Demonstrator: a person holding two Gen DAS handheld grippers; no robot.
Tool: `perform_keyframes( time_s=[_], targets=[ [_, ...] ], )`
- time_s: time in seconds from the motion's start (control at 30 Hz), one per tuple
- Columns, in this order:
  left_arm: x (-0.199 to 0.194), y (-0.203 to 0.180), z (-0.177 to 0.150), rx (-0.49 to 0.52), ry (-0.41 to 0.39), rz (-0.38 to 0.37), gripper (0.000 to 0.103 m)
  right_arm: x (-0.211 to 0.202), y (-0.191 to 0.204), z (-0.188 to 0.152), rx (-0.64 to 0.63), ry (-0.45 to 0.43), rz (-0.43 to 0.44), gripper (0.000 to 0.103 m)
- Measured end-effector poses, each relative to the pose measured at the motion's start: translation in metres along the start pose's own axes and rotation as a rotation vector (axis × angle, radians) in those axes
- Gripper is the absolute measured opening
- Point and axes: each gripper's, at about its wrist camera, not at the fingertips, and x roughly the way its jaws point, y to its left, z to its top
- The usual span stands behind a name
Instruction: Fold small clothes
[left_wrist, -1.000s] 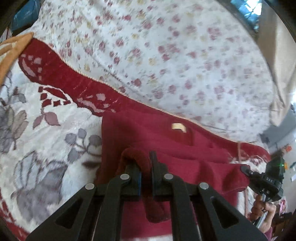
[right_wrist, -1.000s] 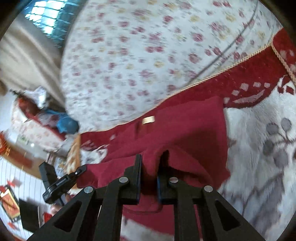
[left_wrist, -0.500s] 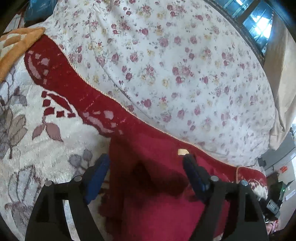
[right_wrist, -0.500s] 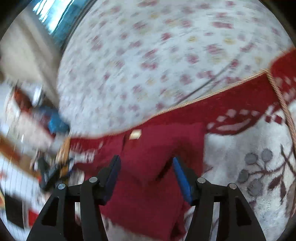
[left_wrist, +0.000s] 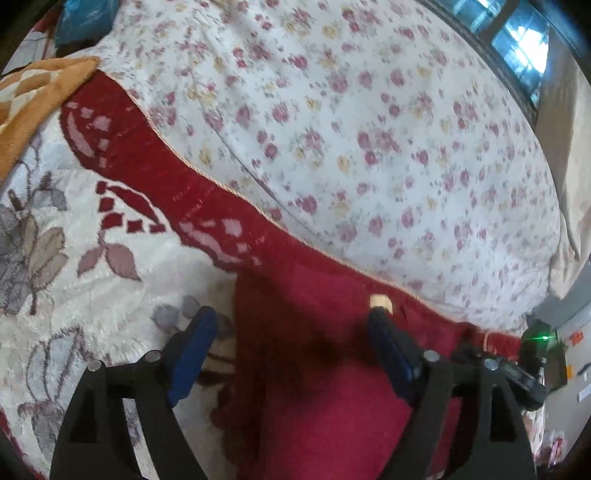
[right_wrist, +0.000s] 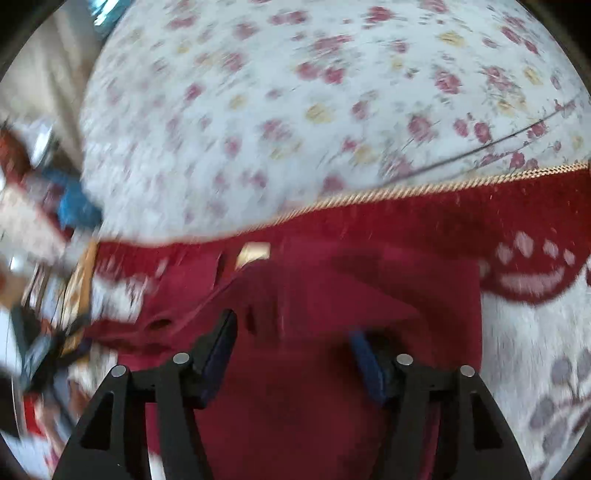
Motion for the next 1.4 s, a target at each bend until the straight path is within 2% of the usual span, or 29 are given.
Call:
perform_keyframes(
  time_s=[0.07,0.1,0.17,0.23,0.3,0.37,0.4,0.47,0.57,0.67,0.8,0.9,0.97,1.03,1.07,1.13,1.3,1.4],
  targets=[
    [-0.002,0.003,0.001,-0.006,-0.01,0.003,0.086,0.004,0.006,0.002,-0.018,0.006,-0.057,0.067],
    [-0.001,0.004,0.001,-0.004,-0.005,0.011,0.086,0.0,0.009,0.001,-0.033,0.003,-0.048,0.067],
    [0.004,0.004,-0.001,0.012,0.02,0.04,0.086,-0.014,0.016,-0.003,-0.067,-0.041,-0.076,0.068],
    [0.017,0.0,-0.007,0.045,0.07,0.083,0.086,-0.023,0.015,-0.008,-0.101,-0.088,-0.17,0.077],
    [0.035,-0.006,-0.015,0.097,0.142,0.144,0.086,-0.007,0.005,-0.01,-0.102,-0.026,-0.259,0.077],
    [0.05,-0.01,-0.024,0.156,0.187,0.213,0.086,0.017,-0.012,-0.012,-0.068,0.075,-0.295,0.077],
    [0.057,-0.012,-0.029,0.188,0.203,0.258,0.086,0.017,-0.013,-0.011,-0.064,0.066,-0.299,0.077],
    [0.062,-0.009,-0.034,0.195,0.209,0.279,0.086,0.008,0.0,-0.008,-0.08,0.036,-0.324,0.077],
    [0.059,-0.003,-0.032,0.156,0.212,0.256,0.086,-0.006,0.038,-0.002,-0.113,-0.029,-0.225,0.077],
    [0.049,-0.002,-0.031,0.161,0.183,0.254,0.086,0.008,0.087,0.001,-0.205,-0.014,-0.12,0.077],
    [0.037,0.002,-0.03,0.175,0.174,0.263,0.086,0.052,0.152,0.0,-0.311,0.055,0.034,0.077],
    [0.04,0.009,-0.03,0.155,0.2,0.257,0.086,0.081,0.191,0.008,-0.383,0.082,0.088,0.078],
    [0.042,0.013,-0.029,0.134,0.213,0.247,0.086,0.099,0.207,0.007,-0.418,0.137,0.125,0.086],
    [0.044,0.013,-0.029,0.137,0.216,0.245,0.086,0.124,0.22,0.002,-0.459,0.209,0.091,0.087],
    [0.044,0.012,-0.03,0.145,0.214,0.246,0.086,0.137,0.222,0.001,-0.484,0.236,0.07,0.082],
    [0.044,0.011,-0.031,0.155,0.214,0.244,0.086,0.152,0.226,-0.006,-0.536,0.268,0.008,0.018],
    [0.045,0.018,-0.03,0.105,0.224,0.212,0.086,0.149,0.228,-0.003,-0.515,0.199,0.045,0.015],
    [0.049,0.015,-0.03,0.117,0.222,0.224,0.086,0.169,0.229,-0.005,-0.497,0.204,0.007,0.013]
  ],
)
